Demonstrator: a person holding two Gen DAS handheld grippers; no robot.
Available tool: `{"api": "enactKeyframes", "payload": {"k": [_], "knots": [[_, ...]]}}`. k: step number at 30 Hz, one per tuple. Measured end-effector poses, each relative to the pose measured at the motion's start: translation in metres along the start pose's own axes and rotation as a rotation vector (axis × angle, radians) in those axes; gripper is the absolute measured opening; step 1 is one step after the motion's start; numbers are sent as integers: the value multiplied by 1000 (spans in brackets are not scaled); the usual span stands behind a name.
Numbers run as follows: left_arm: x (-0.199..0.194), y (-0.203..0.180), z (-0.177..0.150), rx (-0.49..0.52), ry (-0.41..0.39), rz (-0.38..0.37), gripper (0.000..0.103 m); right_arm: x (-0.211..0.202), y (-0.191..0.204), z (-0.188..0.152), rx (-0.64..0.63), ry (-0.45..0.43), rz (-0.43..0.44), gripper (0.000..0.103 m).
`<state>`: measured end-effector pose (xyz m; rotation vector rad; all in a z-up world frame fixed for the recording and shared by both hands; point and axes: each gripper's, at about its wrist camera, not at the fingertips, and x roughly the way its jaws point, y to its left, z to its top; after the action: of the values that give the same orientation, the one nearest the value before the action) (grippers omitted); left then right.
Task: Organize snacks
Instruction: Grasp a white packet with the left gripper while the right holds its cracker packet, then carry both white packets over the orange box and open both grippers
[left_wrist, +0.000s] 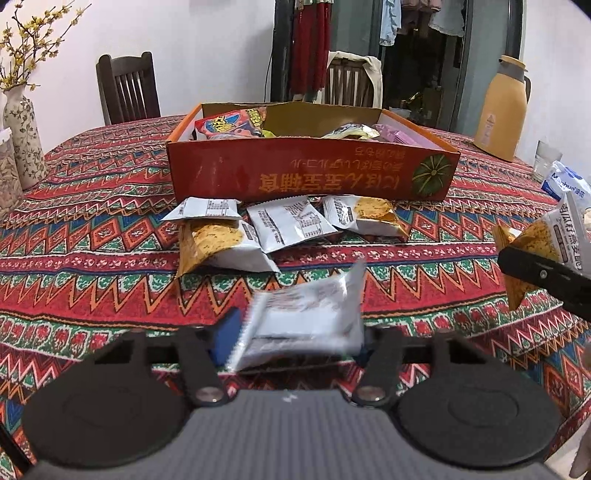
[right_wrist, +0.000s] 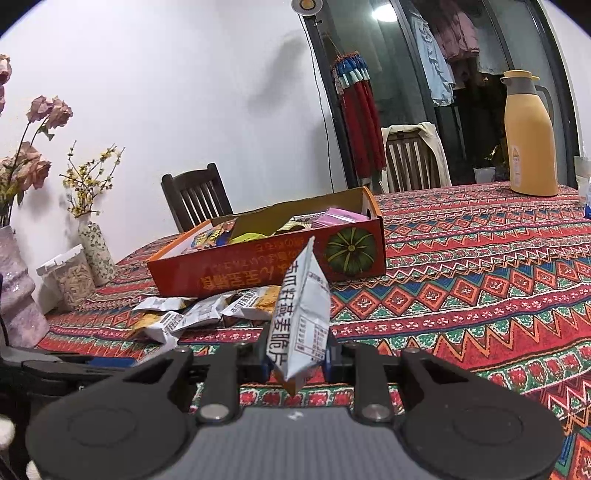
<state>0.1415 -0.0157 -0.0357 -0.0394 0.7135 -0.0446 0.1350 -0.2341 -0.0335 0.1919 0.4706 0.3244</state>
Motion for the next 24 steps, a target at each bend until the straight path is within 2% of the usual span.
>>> {"api": "enactKeyframes", "payload": {"k": [3,6,9,19,24], "knots": [[-4,1,-1,-5,-4,-11,42,-4,3,-1,-6,-5,0,24],[-7,2,-2,-5,-8,-27,24,-8,5,-1,-10,-11,-2,24],[-13,-1,-3,11,-38,-39,16,-11,6,-1,-13,-15,-5,24],[-35,-4,2,39,-131,-59,15,-16,8,4,-25,-31,-13,24],[-43,-5,16,45,-175,-64,15,-14,7,15,-31,-48,-15,24]]}}
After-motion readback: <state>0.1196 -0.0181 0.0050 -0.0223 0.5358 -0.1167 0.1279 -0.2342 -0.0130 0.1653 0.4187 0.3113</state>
